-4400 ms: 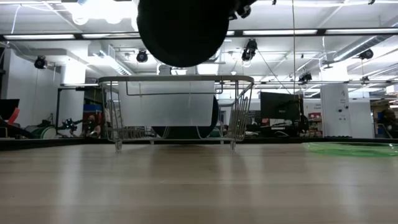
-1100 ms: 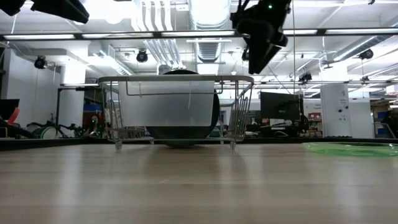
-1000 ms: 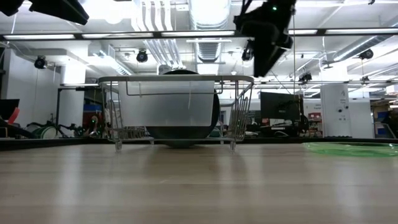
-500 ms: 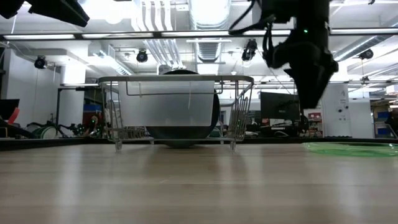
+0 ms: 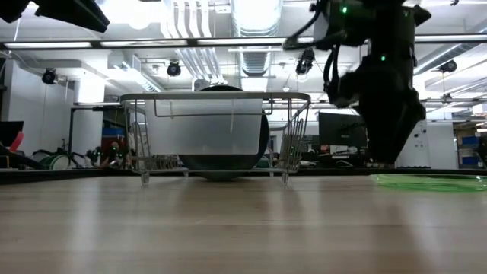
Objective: Sort dishes
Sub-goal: Put the transparent green plate into the dish rack
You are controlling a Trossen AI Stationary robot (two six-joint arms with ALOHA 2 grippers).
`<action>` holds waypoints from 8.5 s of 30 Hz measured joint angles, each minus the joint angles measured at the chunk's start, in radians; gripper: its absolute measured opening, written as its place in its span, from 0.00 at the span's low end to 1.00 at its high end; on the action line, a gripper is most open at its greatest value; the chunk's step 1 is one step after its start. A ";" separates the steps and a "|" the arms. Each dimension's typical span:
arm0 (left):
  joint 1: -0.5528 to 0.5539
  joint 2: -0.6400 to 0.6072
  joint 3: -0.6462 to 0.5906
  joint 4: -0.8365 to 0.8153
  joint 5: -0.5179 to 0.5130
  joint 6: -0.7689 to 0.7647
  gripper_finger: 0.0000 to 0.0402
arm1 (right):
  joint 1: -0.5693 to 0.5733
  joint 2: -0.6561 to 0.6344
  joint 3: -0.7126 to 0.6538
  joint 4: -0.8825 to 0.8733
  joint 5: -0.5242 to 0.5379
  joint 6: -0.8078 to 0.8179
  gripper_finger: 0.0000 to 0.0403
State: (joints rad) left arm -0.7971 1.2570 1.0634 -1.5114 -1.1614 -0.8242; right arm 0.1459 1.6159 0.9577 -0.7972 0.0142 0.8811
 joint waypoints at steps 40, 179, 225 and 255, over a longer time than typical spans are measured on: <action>0.000 0.000 0.000 0.004 -0.006 0.000 0.28 | 0.057 0.126 0.306 -0.047 0.198 -0.188 0.18; 0.000 0.000 0.000 0.015 -0.007 0.004 0.28 | 0.014 0.126 -0.062 0.338 0.139 -0.023 0.19; -0.001 0.000 0.023 0.019 -0.112 0.027 0.28 | -0.055 -0.248 0.595 0.350 0.532 -1.352 0.00; -0.087 -0.006 0.073 -0.004 -0.082 0.003 0.28 | -0.383 0.485 0.998 0.617 0.053 -2.449 0.00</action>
State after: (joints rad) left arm -0.8841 1.2514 1.1366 -1.5158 -1.2433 -0.8213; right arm -0.2374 2.1007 1.9553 -0.1801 0.0672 -1.5680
